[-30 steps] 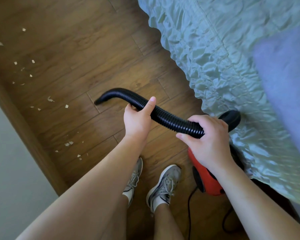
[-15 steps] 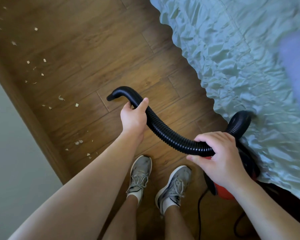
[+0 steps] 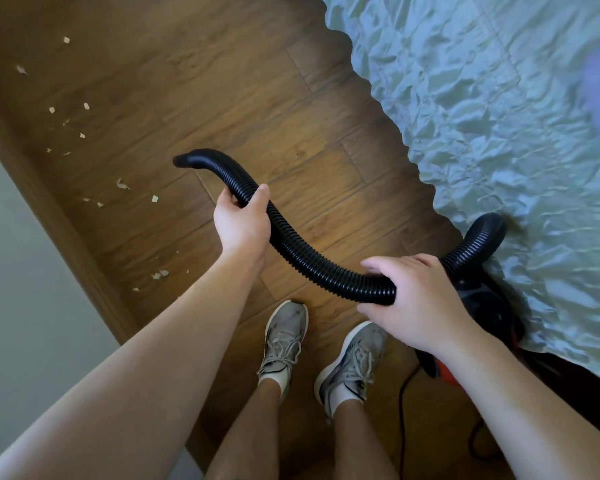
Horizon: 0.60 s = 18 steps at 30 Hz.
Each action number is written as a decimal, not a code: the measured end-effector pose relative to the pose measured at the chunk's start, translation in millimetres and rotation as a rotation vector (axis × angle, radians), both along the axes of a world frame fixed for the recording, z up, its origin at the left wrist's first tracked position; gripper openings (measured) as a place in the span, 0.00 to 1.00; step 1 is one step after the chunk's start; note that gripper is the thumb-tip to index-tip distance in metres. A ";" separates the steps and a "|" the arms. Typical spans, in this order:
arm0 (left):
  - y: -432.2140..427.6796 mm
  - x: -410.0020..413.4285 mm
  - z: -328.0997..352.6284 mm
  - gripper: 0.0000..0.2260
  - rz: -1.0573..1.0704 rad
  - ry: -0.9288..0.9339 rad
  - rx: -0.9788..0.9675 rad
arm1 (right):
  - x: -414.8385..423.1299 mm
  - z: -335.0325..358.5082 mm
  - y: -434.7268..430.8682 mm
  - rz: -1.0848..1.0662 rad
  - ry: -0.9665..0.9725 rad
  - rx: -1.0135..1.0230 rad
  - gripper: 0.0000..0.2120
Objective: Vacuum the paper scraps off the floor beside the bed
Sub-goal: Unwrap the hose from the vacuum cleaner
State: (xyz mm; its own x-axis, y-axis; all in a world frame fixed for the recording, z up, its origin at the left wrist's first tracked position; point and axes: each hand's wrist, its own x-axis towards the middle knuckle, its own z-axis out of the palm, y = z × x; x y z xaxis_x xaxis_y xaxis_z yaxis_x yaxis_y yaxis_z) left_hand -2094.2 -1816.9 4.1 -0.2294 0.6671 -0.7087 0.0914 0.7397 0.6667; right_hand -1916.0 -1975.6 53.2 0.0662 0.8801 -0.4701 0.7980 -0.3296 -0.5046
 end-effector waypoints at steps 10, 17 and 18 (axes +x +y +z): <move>-20.3 -0.5 6.6 0.26 -0.059 -0.079 0.069 | -63.4 -5.3 71.5 -0.036 0.125 -0.004 0.13; -15.1 -13.3 3.2 0.20 -0.099 -0.170 0.002 | -65.6 -6.0 41.3 -0.194 0.216 0.050 0.23; -14.9 -14.2 1.6 0.18 -0.109 -0.165 -0.002 | -65.6 -6.4 35.7 -0.201 0.216 0.047 0.23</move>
